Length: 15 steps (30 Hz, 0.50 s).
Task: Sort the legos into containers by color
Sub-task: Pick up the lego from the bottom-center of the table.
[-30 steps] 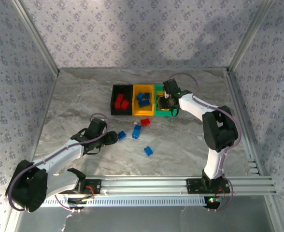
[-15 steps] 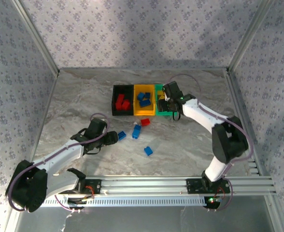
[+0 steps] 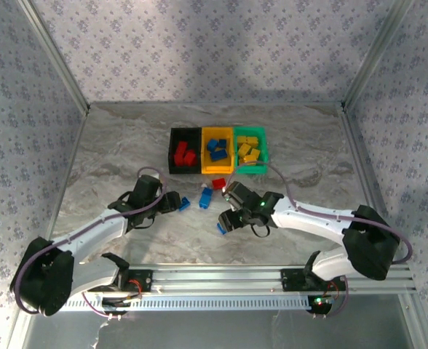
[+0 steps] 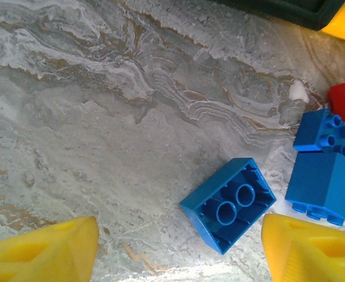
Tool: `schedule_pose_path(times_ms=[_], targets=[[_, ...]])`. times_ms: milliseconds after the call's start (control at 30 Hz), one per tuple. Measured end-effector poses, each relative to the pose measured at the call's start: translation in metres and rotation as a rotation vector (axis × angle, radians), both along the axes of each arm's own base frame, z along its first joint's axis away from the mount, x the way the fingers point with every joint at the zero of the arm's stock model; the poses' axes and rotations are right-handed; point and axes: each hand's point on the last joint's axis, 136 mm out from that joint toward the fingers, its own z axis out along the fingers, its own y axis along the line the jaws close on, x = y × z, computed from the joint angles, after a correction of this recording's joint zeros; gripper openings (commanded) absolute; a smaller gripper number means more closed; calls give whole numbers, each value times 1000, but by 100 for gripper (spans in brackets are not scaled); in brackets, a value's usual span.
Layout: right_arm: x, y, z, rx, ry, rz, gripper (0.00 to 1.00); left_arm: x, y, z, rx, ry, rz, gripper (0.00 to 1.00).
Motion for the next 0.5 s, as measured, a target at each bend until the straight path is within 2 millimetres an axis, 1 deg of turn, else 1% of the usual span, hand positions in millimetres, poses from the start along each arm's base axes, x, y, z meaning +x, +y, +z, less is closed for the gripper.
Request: schedule_pose_path(times_ms=[133,300,500], targets=[[-7,5,-14,-31,22,-3,65,-1,0,-4,7,13,0,73],[-14,11,-32,-77,44,11,64,-1,0,-4,7,14,-2,73],[-16,24,-38,-113,27,34,59,-1,-1,-4,4,15,-4,73]])
